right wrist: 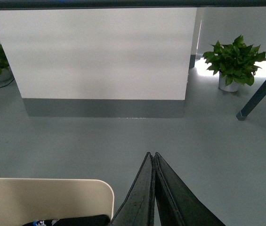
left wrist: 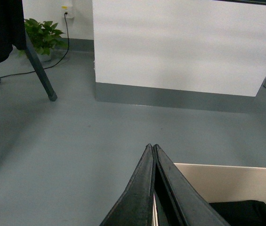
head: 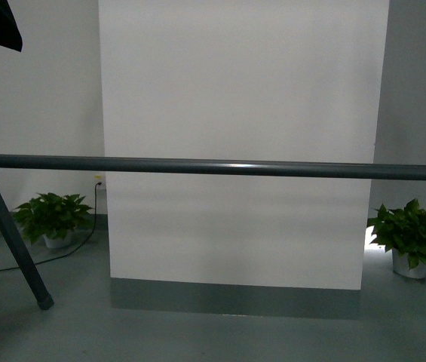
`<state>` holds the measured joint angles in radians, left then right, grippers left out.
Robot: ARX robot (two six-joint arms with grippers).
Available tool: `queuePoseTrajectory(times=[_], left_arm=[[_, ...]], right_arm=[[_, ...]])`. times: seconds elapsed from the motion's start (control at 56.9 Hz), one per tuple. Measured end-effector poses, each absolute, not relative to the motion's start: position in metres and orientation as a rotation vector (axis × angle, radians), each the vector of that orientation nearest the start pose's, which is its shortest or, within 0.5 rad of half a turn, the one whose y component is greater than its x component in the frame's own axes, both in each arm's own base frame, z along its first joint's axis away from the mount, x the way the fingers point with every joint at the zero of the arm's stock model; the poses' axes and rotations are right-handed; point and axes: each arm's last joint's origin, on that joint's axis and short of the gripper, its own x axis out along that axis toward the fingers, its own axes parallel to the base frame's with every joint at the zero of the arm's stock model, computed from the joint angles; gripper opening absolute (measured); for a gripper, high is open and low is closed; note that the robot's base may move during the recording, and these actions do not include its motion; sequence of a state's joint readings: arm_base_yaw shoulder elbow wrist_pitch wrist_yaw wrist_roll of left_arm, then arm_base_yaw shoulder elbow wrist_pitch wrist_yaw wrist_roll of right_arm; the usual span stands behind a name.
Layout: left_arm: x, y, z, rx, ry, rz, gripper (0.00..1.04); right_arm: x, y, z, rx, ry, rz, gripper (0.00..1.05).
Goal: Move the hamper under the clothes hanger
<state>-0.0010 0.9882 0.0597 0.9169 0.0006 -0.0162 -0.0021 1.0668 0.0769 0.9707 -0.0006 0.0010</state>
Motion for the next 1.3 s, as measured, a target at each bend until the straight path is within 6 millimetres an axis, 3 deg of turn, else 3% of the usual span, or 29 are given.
queuePoseTrajectory(times=[0.457, 1.301], left_arm=[[0.141, 0.0, 0.167, -0.014, -0.001, -0.001, 0.03], [0.115, 0.0, 0.173, -0.012, -0.022, -0.001, 0.03]], right_arm=[[0.144, 0.0, 0.162, 0.001, 0.015, -0.002, 0.02], [0.117, 0.0, 0.169, 0.001, -0.008, -0.002, 0.02]])
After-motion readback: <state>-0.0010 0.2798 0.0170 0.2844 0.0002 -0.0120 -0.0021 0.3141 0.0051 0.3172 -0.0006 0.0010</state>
